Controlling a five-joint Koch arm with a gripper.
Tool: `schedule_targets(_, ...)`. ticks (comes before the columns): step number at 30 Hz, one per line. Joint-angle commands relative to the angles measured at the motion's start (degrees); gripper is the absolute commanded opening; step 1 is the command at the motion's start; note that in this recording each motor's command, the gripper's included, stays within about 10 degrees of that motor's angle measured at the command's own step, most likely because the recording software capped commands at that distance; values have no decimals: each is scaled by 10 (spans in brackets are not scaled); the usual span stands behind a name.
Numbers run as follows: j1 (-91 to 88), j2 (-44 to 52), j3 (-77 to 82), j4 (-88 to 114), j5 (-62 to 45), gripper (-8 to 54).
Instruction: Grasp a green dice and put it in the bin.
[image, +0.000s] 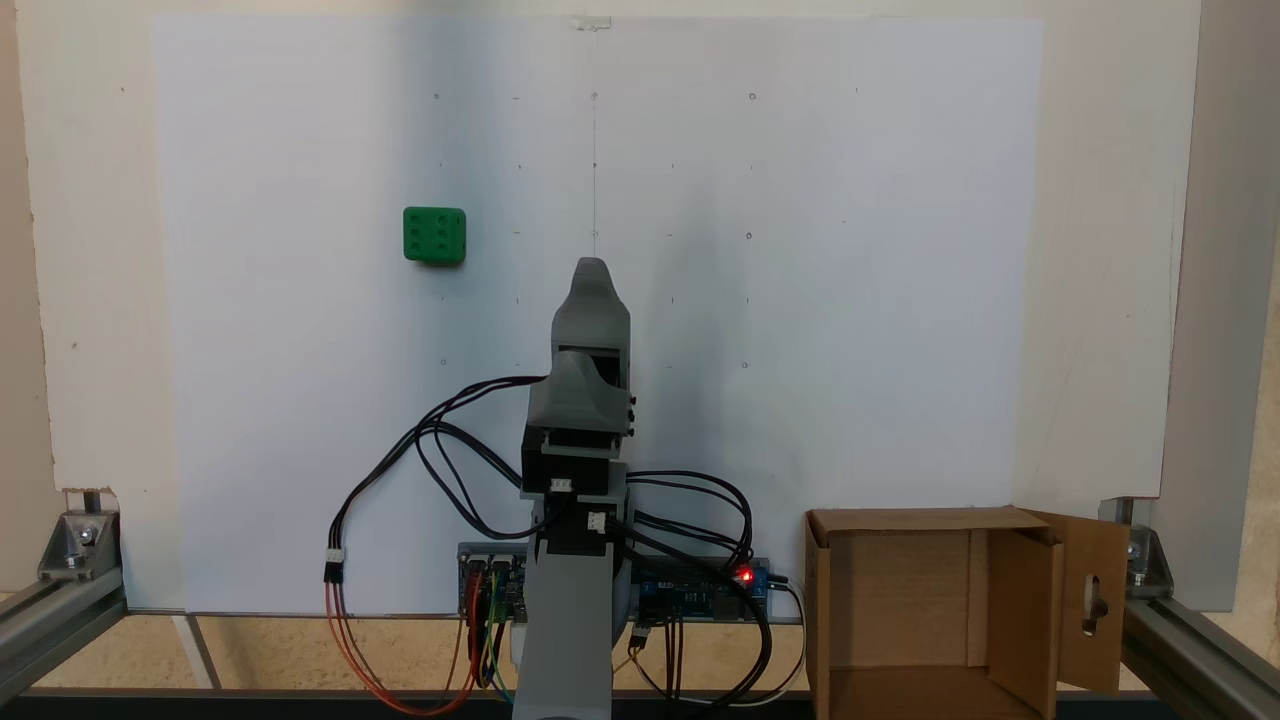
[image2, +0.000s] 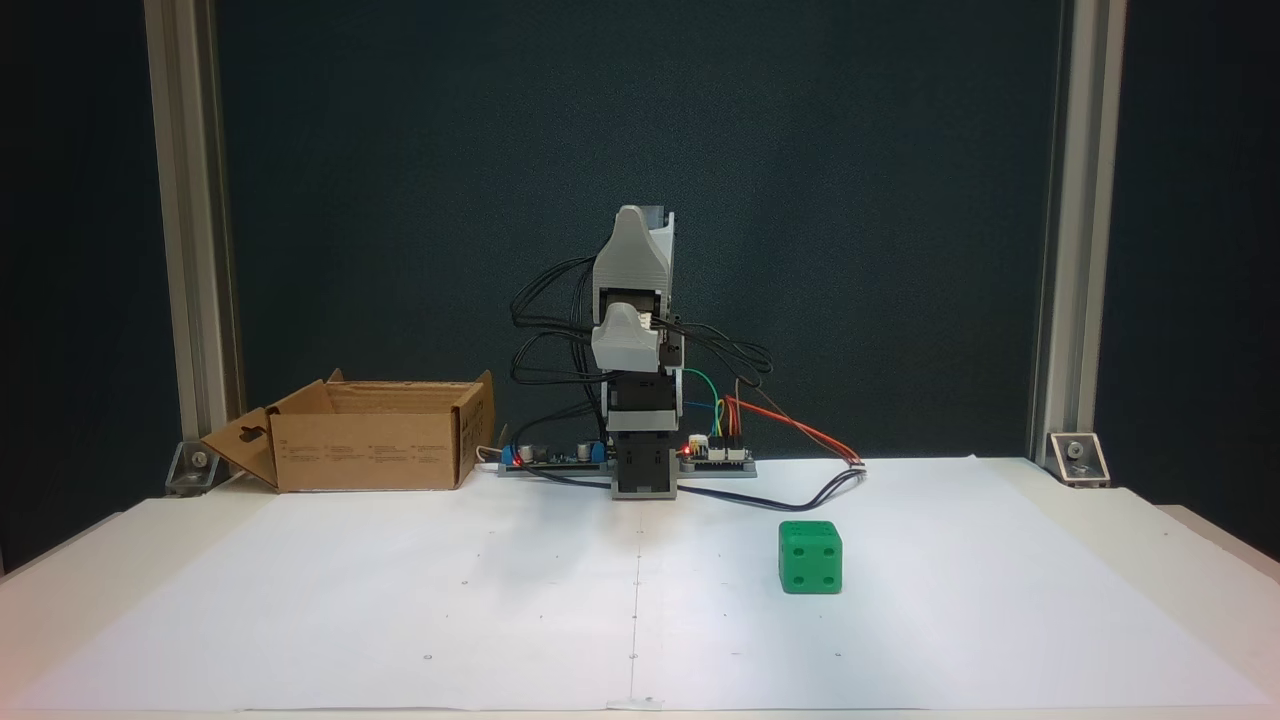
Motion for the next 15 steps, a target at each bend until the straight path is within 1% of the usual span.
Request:
schedule_targets(1, 0, 60, 29, 100, -21, 430)
schedule_targets(3, 0, 60, 29, 131, -21, 430)
schedule_targets(15, 0, 60, 29, 131, -21, 430)
